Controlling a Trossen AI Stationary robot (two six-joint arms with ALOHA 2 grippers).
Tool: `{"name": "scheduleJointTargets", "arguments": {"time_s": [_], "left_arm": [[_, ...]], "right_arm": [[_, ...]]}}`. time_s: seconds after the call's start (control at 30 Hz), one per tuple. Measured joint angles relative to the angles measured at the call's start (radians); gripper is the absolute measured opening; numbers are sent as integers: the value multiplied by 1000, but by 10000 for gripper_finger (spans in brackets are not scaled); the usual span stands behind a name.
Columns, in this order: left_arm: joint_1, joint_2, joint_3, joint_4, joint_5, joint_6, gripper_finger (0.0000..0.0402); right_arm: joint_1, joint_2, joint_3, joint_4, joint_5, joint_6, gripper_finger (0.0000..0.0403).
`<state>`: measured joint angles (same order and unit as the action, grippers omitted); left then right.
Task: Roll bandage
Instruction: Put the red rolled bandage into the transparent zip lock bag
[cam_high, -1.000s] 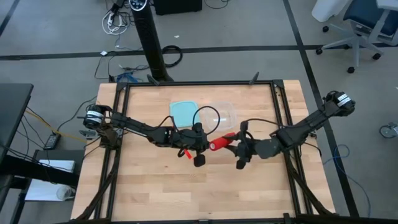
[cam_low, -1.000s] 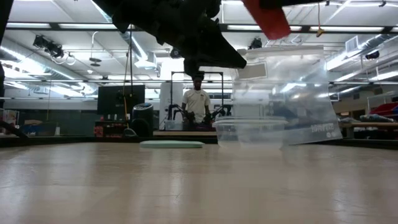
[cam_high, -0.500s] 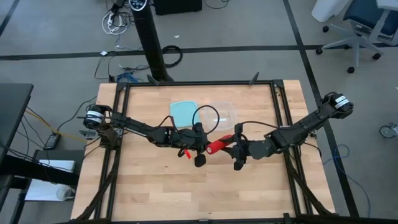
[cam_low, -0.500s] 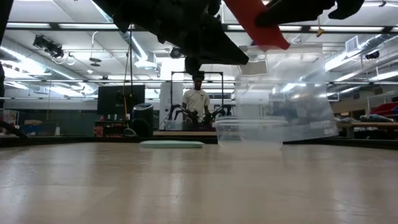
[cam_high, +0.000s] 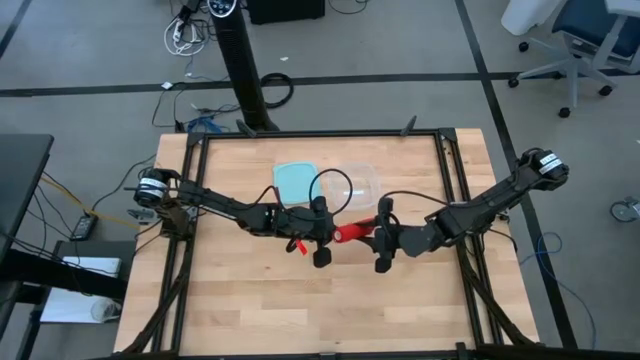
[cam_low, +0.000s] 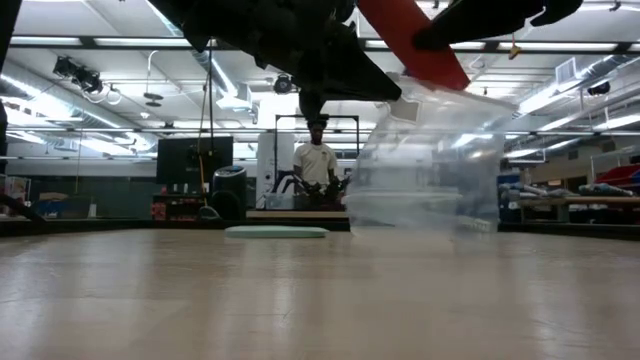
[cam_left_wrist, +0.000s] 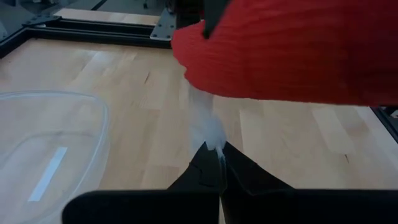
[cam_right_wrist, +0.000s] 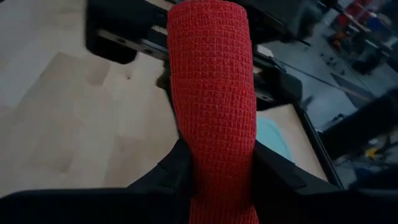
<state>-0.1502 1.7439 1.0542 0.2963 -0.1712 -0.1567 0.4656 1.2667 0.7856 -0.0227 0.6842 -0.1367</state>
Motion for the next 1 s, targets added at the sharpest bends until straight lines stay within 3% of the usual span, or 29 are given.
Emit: {"name": "scheduleJointTargets", "arguments": {"time_s": [0.2, 0.43, 0.57, 0.77, 1.0], "left_arm": [[-1, 0, 0, 9, -10, 15, 0], [-1, 0, 0, 22, -13, 27, 0], [-2, 0, 0, 22, -14, 41, 0], [-2, 0, 0, 27, -18, 50, 0], [-2, 0, 0, 18, 0, 50, 0]], "right_arm": [[33, -3, -39, 73, 138, 53, 120], [34, -6, -44, 101, 22, 100, 120], [46, -54, -28, -76, 49, 175, 120], [13, -156, -22, -298, -75, 320, 119], [-29, -273, 29, -556, -94, 515, 119]]}}
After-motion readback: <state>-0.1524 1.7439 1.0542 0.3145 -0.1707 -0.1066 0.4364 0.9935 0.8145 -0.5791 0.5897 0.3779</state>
